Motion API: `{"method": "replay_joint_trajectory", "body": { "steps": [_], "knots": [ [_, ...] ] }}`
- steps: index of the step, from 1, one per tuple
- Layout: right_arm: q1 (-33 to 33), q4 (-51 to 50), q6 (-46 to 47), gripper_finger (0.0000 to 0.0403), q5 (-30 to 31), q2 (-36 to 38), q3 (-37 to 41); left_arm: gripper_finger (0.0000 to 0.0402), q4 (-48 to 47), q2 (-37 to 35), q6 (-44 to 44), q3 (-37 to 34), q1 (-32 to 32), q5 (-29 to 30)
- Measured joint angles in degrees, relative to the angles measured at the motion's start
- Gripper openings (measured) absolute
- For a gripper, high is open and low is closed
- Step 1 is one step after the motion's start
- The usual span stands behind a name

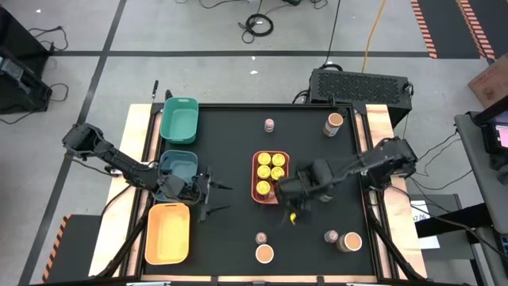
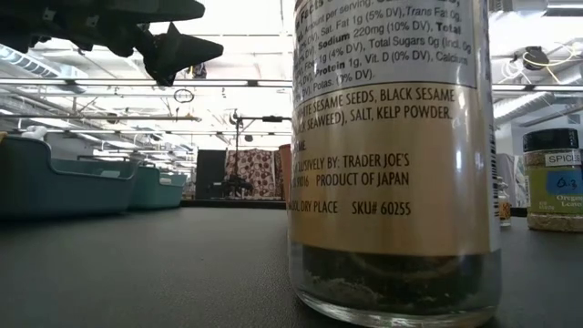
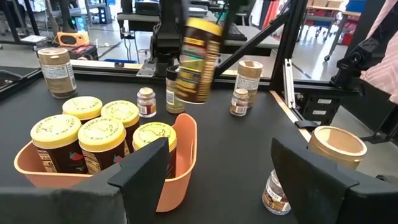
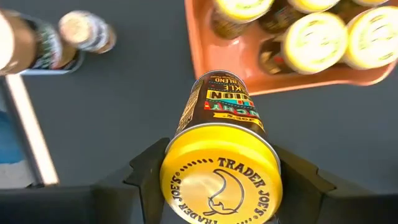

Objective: Sort spices by type
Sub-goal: Put the yellow seasoning bottle in the orange bin

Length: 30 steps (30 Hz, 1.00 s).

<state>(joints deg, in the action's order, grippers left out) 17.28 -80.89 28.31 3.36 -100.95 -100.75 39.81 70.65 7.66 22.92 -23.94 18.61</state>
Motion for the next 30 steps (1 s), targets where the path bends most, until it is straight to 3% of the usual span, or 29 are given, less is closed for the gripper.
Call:
{"method": "replay_joint_trajectory", "body": {
  "steps": [8,30],
  "knots": [
    [-5.49,2.13,-4.89,0.0211,0.15,-0.57,0.00,0.0286,-0.04,0.00,-0.54,0.00,0.00,0.02],
    [-7.94,5.36,-16.56,0.0212,-0.46,-12.96,0.02,0.0286,-0.04,-0.02,-0.54,0.00,0.00,-0.08]
  ]
}}
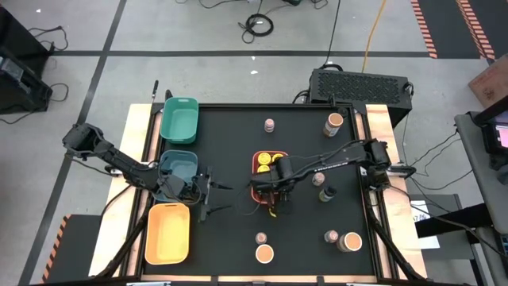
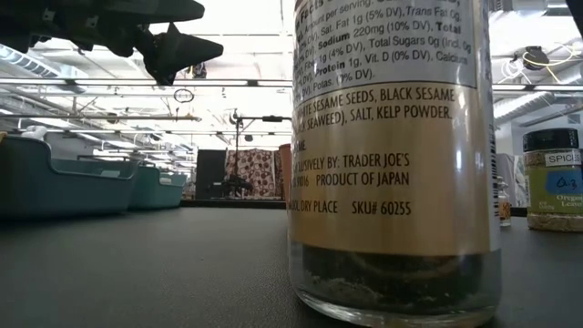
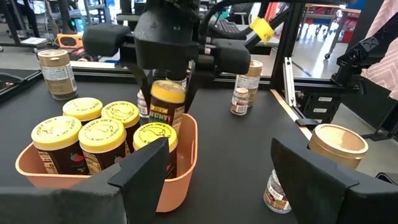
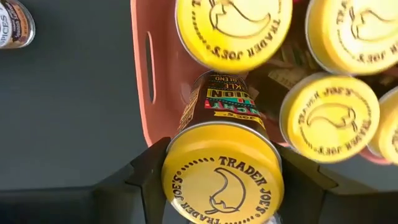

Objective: Sort spices by type
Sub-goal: Put the yellow seasoning bottle in the orange bin

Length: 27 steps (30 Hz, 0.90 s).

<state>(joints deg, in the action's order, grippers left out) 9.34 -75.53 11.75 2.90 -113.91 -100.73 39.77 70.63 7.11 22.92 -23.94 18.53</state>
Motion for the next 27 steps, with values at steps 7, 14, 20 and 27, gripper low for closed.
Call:
{"method": "replay_joint_trajectory", "body": {
  "steps": [7,14,20,27],
  "knots": [
    [-0.79,2.59,-2.42,0.0212,-0.10,-0.52,0.02,0.0286,0.00,0.00,0.00,0.00,0.00,-0.04],
    [-1.30,2.78,-2.65,0.0216,-0.20,-0.52,0.02,0.0286,0.02,0.00,0.03,0.00,0.00,-0.33],
    [-1.31,2.95,0.02,0.0249,-0.20,-0.52,0.02,0.0286,0.02,0.00,0.06,0.00,0.00,-0.33],
    [-1.46,2.57,1.07,0.0274,-0.17,-0.46,0.02,0.0286,0.02,0.00,0.07,0.00,0.00,-0.33]
  ]
}}
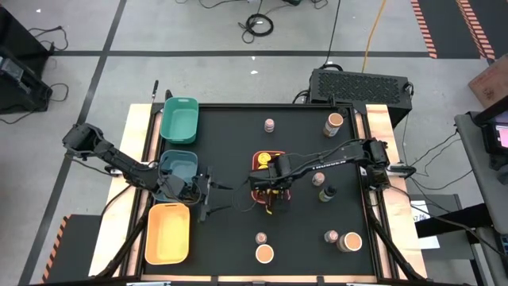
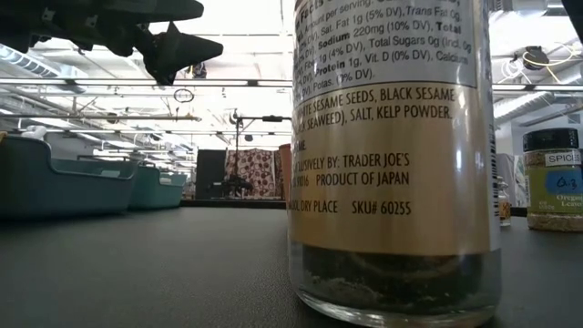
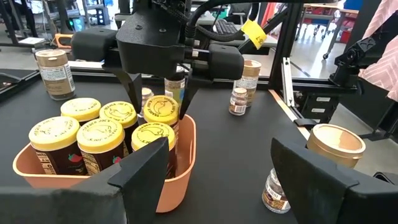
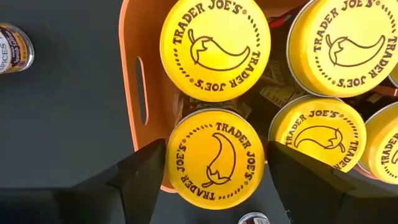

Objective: Sort spices by type
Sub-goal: Put the yellow seasoning bottle in the orange bin

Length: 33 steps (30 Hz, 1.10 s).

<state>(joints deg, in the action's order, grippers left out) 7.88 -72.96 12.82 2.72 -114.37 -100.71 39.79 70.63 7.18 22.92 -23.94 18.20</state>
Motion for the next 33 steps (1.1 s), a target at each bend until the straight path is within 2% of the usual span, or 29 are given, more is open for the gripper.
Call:
{"method": "replay_joint_trajectory", "body": {
  "steps": [21,33],
  "knots": [
    [0.00,-1.55,0.00,0.0279,0.00,0.05,0.00,0.0286,0.00,0.00,0.00,0.00,0.00,0.00],
    [-0.04,-3.31,2.24,0.0279,0.00,2.44,0.00,0.0286,0.00,0.00,0.00,0.00,0.00,0.00]
  ]
}}
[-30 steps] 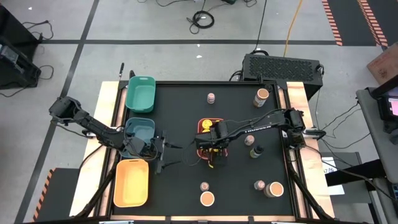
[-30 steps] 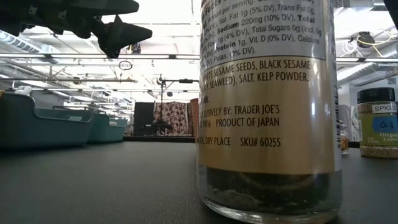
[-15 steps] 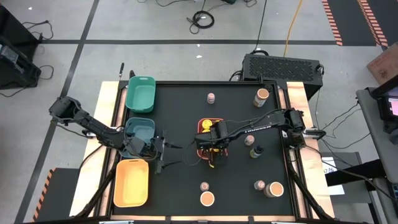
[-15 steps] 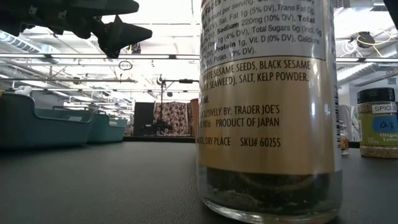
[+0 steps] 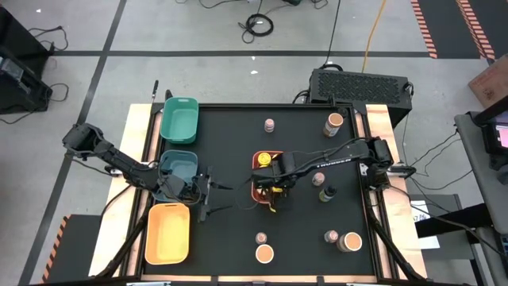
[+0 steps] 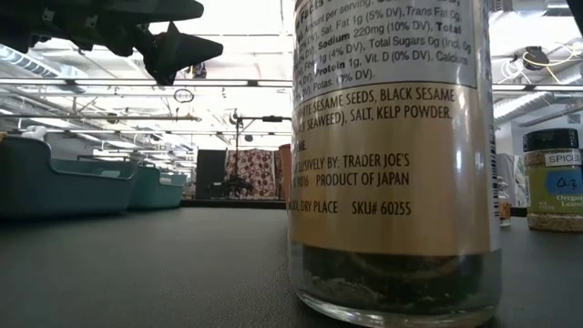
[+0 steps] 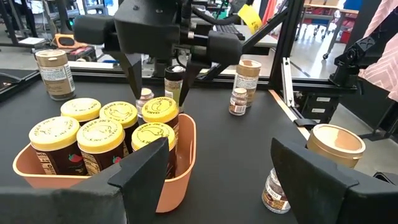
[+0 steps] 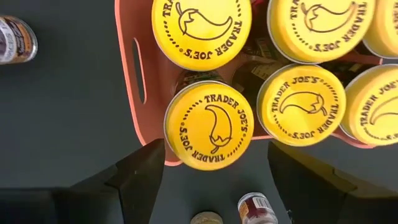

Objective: Sort spices by type
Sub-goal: Put the yellow seasoning bottle in the orange bin

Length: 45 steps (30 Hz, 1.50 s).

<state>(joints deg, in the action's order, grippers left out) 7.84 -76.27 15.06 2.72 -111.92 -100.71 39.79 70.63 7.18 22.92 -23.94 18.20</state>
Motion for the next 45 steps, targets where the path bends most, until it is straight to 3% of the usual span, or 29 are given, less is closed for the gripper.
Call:
{"method": "replay_joint_trajectory", "body": {
  "steps": [8,11,22,25,37,45],
  "knots": [
    [0.00,-0.10,1.63,0.0277,0.02,1.47,0.00,0.0286,-0.01,0.00,0.00,0.00,0.00,0.02],
    [0.19,0.09,1.44,0.0255,0.33,1.54,0.00,0.0286,-0.02,0.00,0.00,0.00,-0.02,0.02],
    [1.58,0.17,-0.75,0.0045,0.33,1.54,0.00,0.0286,-0.04,0.00,0.02,0.00,0.00,0.02],
    [2.09,0.37,-1.38,0.0008,0.36,1.54,0.00,0.0286,-0.05,0.00,0.04,0.00,0.00,0.02],
    [5.56,4.01,-1.65,0.0002,6.05,2.23,-0.04,0.0286,-0.75,-0.04,1.11,0.00,-0.02,0.02],
    [9.54,7.02,1.46,0.0001,21.52,7.27,-0.04,0.0286,-6.97,-5.81,2.87,-0.02,-0.93,0.02]
  ]
}}
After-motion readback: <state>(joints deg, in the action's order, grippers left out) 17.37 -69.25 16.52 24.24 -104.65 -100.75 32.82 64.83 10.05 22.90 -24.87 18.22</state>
